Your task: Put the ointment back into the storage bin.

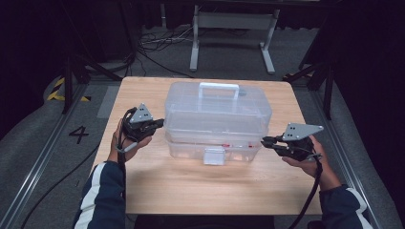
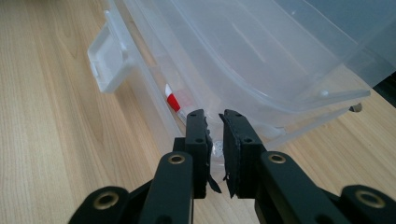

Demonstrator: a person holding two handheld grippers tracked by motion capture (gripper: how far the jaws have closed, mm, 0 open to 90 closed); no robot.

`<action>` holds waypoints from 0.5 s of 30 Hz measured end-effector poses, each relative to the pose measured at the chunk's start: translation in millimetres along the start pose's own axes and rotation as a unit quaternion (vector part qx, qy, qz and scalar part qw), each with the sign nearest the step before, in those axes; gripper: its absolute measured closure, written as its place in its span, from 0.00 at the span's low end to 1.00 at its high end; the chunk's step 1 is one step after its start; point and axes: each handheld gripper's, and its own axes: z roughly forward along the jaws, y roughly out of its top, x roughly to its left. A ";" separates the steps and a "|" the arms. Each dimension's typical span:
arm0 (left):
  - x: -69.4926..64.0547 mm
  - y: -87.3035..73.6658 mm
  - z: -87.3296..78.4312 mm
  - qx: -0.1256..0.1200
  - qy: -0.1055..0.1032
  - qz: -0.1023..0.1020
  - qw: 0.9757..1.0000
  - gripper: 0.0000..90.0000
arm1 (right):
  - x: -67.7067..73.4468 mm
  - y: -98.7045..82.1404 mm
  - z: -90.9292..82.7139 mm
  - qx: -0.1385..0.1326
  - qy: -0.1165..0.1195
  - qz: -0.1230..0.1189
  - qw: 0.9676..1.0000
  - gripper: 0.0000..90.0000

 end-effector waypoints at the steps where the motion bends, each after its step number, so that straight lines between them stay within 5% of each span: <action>1: -0.2 -0.3 0.1 0.000 0.001 0.000 1.000 1.00 | -0.5 -0.8 -0.1 0.002 -0.001 0.001 1.000 0.89; 15: -3.0 -6.0 3.8 0.018 0.006 0.005 1.000 1.00 | 2.0 -7.9 4.3 0.022 0.007 0.003 1.000 0.89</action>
